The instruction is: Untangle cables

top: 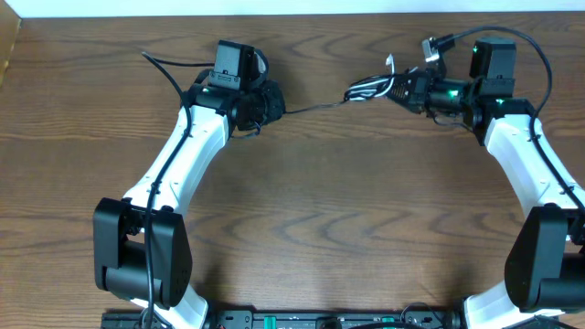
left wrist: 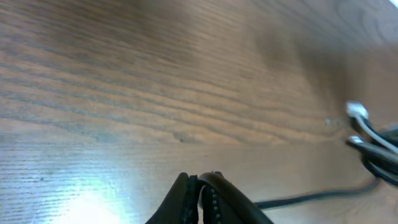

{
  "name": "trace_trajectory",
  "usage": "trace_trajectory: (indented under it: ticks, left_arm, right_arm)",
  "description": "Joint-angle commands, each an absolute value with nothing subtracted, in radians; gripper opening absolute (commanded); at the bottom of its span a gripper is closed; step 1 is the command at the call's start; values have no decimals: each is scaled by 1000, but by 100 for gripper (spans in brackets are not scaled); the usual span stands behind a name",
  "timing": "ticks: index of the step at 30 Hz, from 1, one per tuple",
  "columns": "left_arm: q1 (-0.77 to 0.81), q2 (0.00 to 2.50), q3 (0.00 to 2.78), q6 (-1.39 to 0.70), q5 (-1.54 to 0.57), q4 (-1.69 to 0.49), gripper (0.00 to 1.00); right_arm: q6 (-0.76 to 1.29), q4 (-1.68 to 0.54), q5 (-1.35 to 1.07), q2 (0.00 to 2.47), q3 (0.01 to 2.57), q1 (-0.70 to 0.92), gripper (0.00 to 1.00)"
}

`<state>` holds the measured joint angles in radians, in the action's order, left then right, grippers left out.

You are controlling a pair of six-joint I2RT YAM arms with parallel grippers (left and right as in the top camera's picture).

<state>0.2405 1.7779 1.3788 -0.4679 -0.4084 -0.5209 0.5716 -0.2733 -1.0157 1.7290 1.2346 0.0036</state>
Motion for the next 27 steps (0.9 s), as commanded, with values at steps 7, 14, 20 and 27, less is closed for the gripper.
trace_trajectory:
  ticks: [7,14,20,27]
  left_arm:
    - [241,1770,1390,-319,-392,-611,7]
    - [241,1770,1390,-300,-243,-670,7]
    - [241,1770,1390,-300,-49,-757,7]
    - [242,1770,1390,-304,16,-807,7]
  right_arm:
    - [447,-415,-609,1694,1242,41,1]
    - [412,-525,-387,1694,1242,68,1]
    - [406,-580,-138,1694,1242,116,1]
    - [406,-633,130,1694,1242,163,1]
